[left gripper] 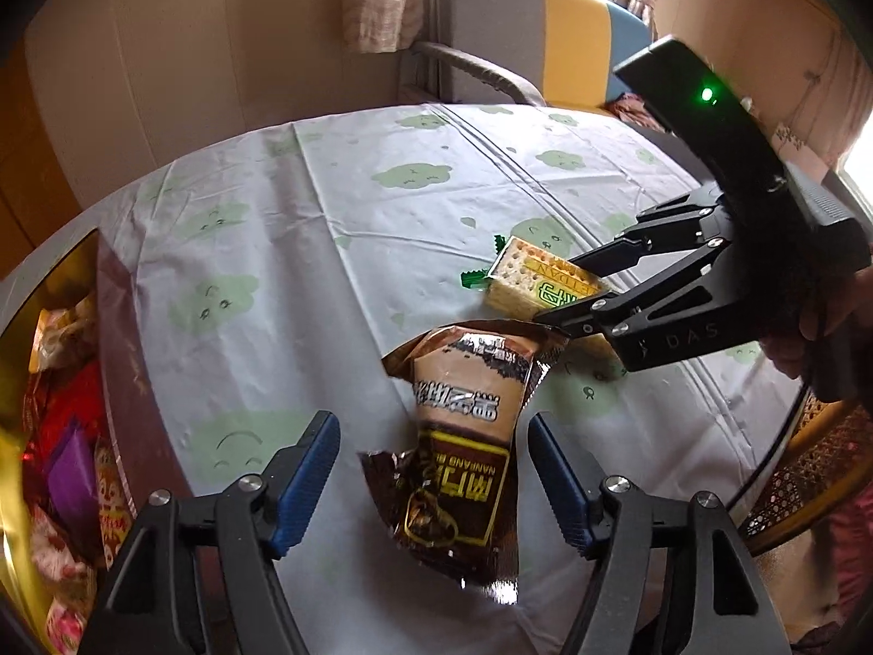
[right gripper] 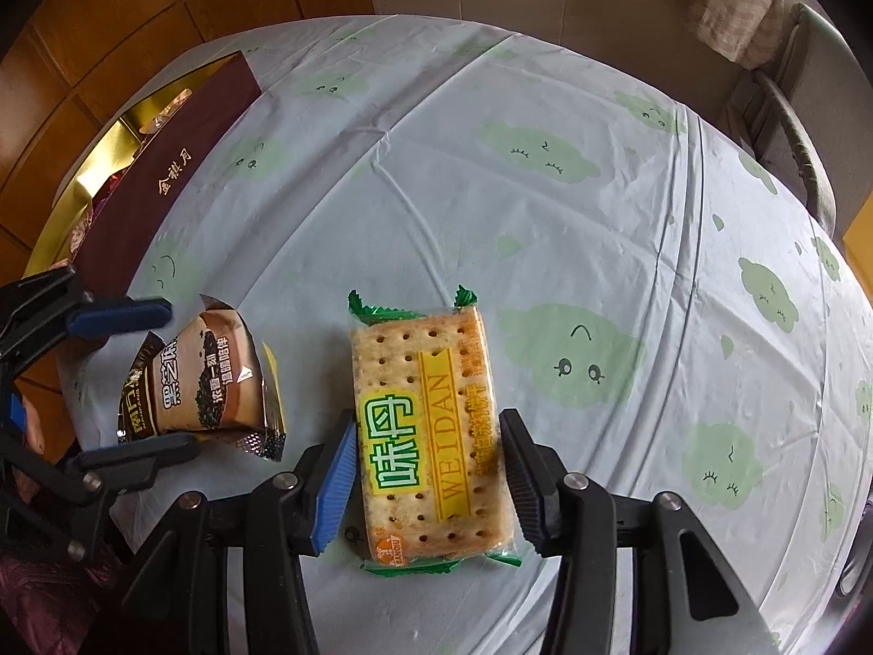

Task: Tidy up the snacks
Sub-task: 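Carry the brown pack over the gold tray with the left tool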

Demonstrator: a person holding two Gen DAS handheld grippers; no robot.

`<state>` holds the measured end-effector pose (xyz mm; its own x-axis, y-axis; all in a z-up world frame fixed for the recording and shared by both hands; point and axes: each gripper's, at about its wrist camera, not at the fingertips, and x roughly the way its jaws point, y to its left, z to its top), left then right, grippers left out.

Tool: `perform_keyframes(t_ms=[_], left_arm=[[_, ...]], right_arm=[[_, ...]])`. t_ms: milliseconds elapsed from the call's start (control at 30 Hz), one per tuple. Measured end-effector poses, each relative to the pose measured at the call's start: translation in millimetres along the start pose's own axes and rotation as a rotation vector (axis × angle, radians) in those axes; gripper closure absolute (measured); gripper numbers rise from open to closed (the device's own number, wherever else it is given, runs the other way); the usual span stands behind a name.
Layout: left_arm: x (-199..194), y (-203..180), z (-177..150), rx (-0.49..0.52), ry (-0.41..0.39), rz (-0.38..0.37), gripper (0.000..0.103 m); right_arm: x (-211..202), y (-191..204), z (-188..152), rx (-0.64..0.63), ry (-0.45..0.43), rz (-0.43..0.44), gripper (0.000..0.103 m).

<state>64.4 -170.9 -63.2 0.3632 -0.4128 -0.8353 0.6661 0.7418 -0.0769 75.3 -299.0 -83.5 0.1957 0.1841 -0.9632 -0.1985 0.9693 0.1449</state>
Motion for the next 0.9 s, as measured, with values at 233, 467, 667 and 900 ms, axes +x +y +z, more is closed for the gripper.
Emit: perform_keyframes(t_ms=[233, 467, 667, 900], left_arm=[[16, -7, -1, 0.012, 0.02, -0.042, 0.071], [-3, -6, -11, -0.044, -0.026, 0.04, 0.073], [-17, 5, -18, -0.1, -0.037, 0.112, 0.073], [-26, 7, -22, -0.122, -0.039, 0.128, 0.073]], right_arm=[[5, 7, -1, -0.026, -0.016, -0.031, 0.056], [6, 7, -1, -0.022, -0.018, -0.028, 0.055], [6, 8, -4, -0.036, -0.026, -0.034, 0.055], [6, 14, -7, -0.051, -0.03, -0.054, 0.055]])
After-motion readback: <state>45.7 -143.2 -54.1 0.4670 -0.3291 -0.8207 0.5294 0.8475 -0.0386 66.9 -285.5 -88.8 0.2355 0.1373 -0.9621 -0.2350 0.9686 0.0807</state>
